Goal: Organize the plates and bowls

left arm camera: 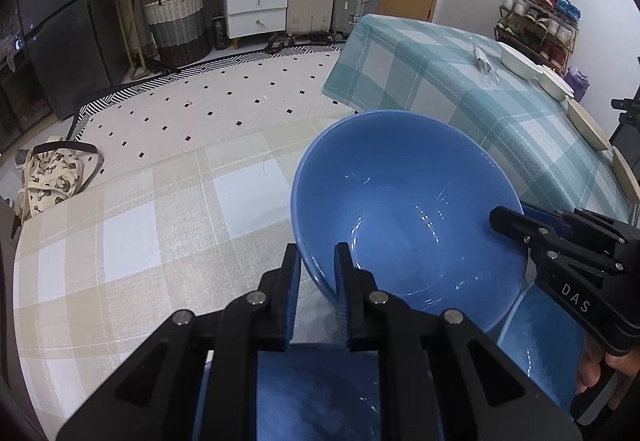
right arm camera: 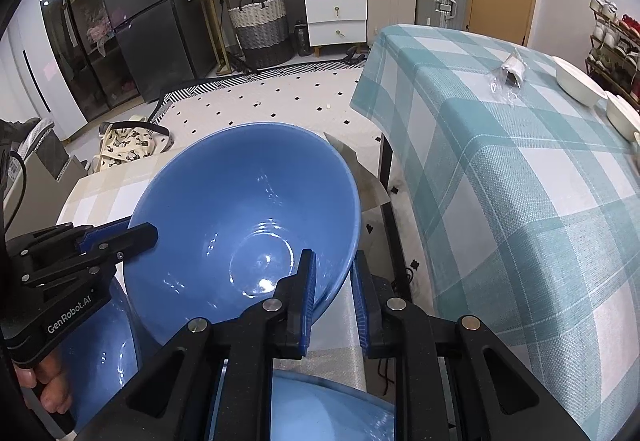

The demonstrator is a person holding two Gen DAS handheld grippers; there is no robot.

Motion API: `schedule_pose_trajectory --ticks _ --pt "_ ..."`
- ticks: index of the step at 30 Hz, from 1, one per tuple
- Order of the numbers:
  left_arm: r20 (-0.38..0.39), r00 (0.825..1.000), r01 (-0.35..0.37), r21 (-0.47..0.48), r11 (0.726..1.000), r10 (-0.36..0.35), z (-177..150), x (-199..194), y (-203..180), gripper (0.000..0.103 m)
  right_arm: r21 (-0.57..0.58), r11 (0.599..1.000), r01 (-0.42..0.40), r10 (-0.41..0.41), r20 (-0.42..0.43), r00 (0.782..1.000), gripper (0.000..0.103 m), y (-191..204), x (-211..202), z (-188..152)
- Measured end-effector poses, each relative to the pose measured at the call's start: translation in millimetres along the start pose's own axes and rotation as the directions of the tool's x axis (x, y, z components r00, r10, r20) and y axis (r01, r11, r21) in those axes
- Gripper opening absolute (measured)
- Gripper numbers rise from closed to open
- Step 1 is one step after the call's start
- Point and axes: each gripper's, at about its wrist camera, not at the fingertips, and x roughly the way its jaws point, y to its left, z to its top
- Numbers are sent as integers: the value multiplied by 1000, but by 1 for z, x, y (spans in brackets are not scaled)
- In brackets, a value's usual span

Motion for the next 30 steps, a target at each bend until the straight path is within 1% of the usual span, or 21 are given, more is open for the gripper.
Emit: schedule_pose_trajectory --ticks 8,15,21,25,30 --pt "40 999 -5 8 1000 4 6 -18 -3 15 0 1000 -4 4 45 999 17 1 -13 1" --pt "77 997 -15 17 1000 14 8 -40 -7 15 5 1000 -20 19 96 995 18 3 -33 3" --pt "110 994 -30 23 999 27 8 -62 -11 15 1 999 -32 32 147 989 18 7 -57 5" --pt "117 993 -38 23 999 35 8 -73 -13 15 -1 999 -42 41 180 983 18 9 -73 5" --pt "128 991 -52 26 998 48 7 -85 -15 15 -10 998 -55 56 198 979 18 12 -87 4"
